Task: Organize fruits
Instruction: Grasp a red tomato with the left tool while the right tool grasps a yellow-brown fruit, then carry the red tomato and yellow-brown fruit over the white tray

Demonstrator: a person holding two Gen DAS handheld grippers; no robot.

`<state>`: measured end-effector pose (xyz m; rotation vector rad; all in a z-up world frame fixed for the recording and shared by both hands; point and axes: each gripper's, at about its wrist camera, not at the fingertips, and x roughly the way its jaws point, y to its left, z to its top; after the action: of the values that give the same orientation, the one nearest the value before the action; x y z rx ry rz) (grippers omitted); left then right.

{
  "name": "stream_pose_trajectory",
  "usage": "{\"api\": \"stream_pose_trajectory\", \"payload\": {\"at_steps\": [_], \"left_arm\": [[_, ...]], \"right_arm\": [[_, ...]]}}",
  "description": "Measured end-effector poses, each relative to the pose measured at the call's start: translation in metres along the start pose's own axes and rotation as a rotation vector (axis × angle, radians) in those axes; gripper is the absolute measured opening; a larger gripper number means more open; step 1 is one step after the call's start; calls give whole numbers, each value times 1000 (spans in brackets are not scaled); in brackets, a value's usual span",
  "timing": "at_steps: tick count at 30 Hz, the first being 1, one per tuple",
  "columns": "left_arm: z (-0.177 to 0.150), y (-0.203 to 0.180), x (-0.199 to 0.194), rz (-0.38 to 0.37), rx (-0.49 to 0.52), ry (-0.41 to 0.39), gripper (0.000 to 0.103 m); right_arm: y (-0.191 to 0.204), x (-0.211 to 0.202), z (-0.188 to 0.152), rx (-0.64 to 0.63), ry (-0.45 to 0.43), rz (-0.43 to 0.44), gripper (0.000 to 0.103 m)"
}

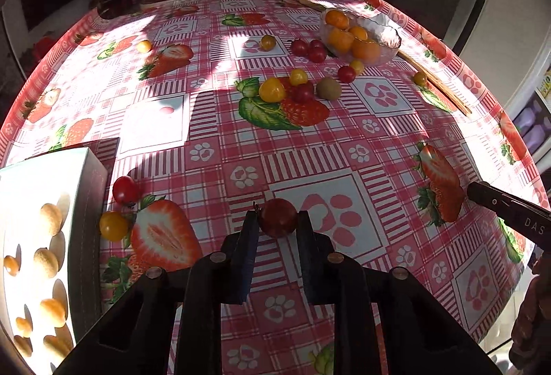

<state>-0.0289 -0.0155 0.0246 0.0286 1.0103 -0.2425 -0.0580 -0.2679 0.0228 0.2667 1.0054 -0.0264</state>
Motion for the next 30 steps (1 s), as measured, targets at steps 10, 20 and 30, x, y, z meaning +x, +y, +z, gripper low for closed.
{"api": "stream_pose_trajectory", "payload": {"at_steps": [10, 20, 30], "left_arm": [[-29, 20, -46, -11, -56, -42, 24], [-52, 46, -79, -1, -102, -83, 24], [-77, 102, -108, 53, -194, -125, 24]], "right_arm": [[48, -12, -23, -55, 45, 115, 28], [96, -20, -37, -132, 72, 167, 28], [157, -23, -44, -216, 102, 222, 28]]}}
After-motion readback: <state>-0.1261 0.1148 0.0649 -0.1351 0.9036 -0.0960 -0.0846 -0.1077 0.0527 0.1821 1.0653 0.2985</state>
